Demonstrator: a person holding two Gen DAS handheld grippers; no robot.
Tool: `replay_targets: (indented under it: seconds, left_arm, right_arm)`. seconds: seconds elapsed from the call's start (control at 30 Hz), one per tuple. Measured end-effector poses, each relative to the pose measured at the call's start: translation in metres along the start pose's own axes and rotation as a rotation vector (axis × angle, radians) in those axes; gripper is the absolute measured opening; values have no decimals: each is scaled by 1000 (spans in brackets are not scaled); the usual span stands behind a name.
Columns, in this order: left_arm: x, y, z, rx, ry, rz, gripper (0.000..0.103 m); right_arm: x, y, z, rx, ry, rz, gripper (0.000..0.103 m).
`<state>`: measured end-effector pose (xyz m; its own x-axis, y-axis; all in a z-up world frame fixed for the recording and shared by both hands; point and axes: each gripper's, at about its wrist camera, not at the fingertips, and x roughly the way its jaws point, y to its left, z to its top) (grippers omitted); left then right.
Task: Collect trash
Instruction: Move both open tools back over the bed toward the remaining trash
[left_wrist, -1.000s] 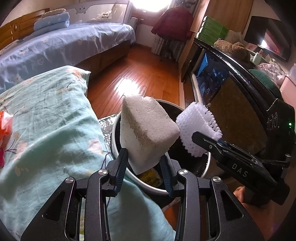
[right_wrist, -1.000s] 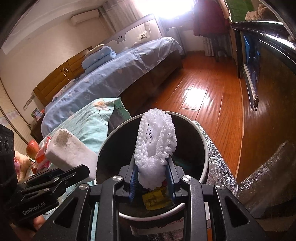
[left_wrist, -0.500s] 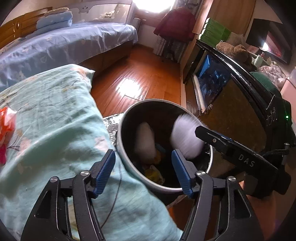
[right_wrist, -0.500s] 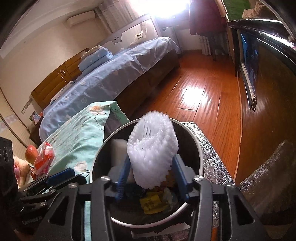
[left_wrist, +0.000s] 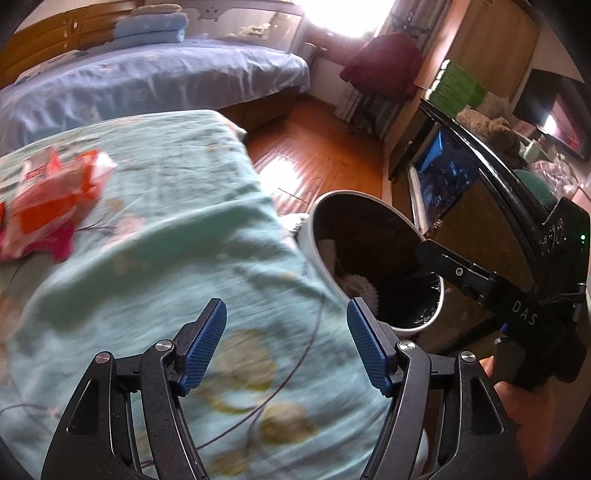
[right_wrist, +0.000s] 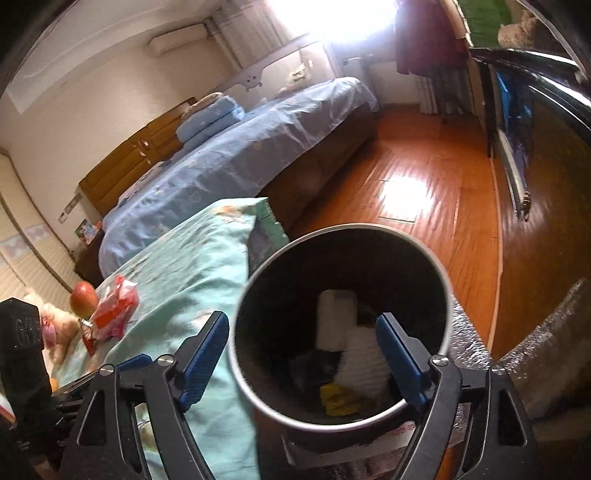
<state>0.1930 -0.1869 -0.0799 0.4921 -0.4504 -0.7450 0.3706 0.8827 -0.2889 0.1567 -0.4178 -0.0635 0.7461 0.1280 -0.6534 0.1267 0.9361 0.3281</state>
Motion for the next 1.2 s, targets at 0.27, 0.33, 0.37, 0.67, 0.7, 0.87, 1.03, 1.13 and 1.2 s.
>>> replay_targets:
  seconds: [0.27, 0.33, 0.37, 0.67, 0.7, 0.87, 1.03, 1.13, 1.2]
  left_arm:
    - [-30, 45, -17, -82, -37, 59, 69]
    - [-34, 55, -20, -99, -43, 72, 69]
    - [-36, 59, -21, -108, -47, 78, 69]
    - [-58, 101, -35, -181, -75, 133, 69]
    - [-61, 105, -36, -189, -77, 137, 69]
    - [-71, 125, -42, -226, -91, 162, 69]
    - [-81, 139, -44, -246, -109, 187, 69]
    - [-84, 148, -44, -259, -111, 198, 69]
    - [-86, 153, -45, -265, -111, 205, 69]
  right_arm:
    - [5, 33, -13, -34, 23, 54, 86]
    - [7, 44, -15, -51, 29, 67, 86]
    - [7, 48, -17, -58, 32, 72, 86]
    - [20, 88, -29, -117, 74, 121, 86]
    - [23, 94, -31, -124, 81, 126, 86]
    - [31, 115, -38, -148, 105, 146, 86]
    - [38, 134, -40, -169, 121, 167, 86]
    - [40, 144, -40, -183, 123, 176, 86]
    - [42, 151, -41, -187, 126, 183, 86]
